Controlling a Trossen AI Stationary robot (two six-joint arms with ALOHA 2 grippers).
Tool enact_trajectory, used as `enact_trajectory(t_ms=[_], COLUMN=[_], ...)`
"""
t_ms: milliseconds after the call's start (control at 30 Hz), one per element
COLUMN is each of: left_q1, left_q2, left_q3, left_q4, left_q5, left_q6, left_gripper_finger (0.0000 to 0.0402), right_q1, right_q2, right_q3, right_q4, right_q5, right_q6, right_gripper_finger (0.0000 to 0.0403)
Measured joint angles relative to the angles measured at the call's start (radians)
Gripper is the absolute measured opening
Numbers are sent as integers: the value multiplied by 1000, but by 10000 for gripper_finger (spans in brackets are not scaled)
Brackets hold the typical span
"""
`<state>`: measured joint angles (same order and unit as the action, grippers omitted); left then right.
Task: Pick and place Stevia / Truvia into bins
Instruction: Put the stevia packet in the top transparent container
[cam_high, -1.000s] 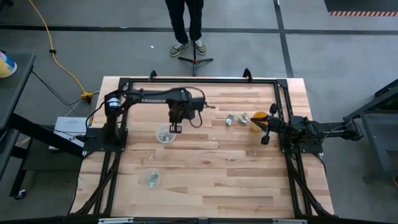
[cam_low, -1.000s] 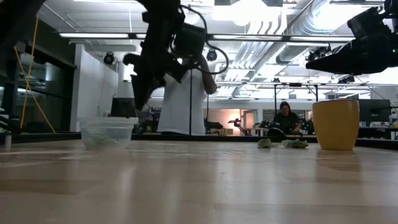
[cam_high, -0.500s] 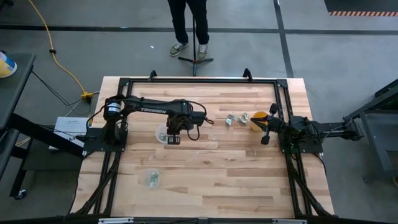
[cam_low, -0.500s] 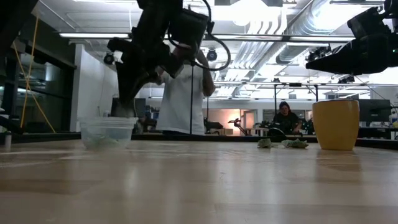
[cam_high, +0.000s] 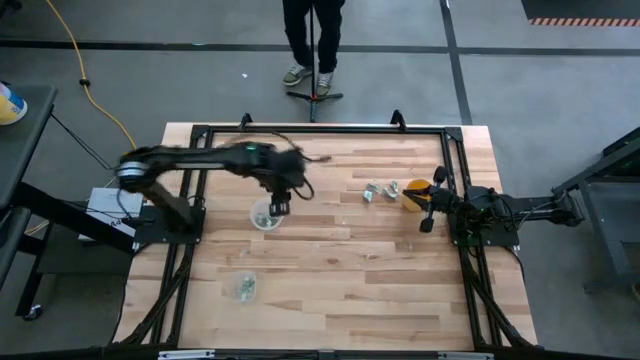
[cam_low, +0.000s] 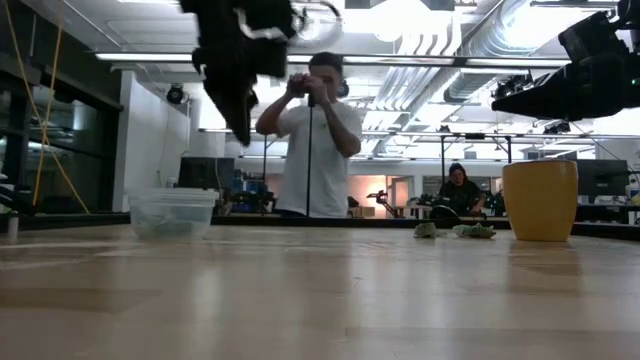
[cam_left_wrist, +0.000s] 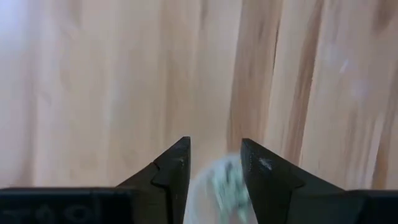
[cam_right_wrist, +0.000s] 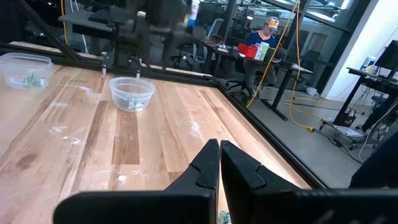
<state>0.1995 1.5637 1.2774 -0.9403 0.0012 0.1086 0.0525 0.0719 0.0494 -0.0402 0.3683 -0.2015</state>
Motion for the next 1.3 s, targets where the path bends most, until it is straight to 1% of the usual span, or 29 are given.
enact_trajectory(t_ms=[67, 233, 300, 400, 500, 633, 800, 933, 967, 1033, 1133, 1167, 1233, 1300], left_q1=[19, 39, 38, 36, 36, 36, 36, 36, 36, 36, 36, 36, 36, 36], left_q2=[-122, -430, -530, -643, -715, -754, -756, -756, -756, -756, -756, -756, -756, -756], left_q3=[-120, -450, -555, -656, -693, -704, -705, -705, -705, -705, -705, -705, -705, -705], left_q4=[166, 574, 699, 821, 825, 815, 806, 807, 807, 806, 790, 778, 754, 744], left_q5=[21, 21, 17, 14, 5, -42, -69, -85, -85, -85, -87, -90, -91, -91], left_q6=[15, 49, 66, 90, 97, 100, 126, 124, 124, 123, 122, 118, 104, 94], left_gripper_finger=[176, 176, 177, 177, 177, 177, 177, 177, 177, 177, 177, 177, 177, 177], right_q1=[0, 0, 0, 0, 0, -8, -53, -124, -145, -186, -227, -234, -238, -238], right_q2=[-1, 0, 0, 0, 12, 89, 277, 460, 503, 586, 713, 755, 836, 911], right_q3=[0, 0, 0, 0, 0, 26, 123, 232, 259, 307, 355, 369, 390, 403], right_q4=[0, 33, 75, 159, 236, 262, 258, 229, 206, 173, 148, 148, 150, 149], right_q5=[0, 0, 0, 0, 25, 102, 96, 97, 79, -2, -192, -238, -290, -300], right_q6=[1, -5, -3, -1, 2, 7, 21, -10, -13, -10, -8, -8, -10, -23], right_gripper_finger=[7, 7, 7, 11, 34, 95, 173, 205, 207, 209, 205, 202, 198, 193])
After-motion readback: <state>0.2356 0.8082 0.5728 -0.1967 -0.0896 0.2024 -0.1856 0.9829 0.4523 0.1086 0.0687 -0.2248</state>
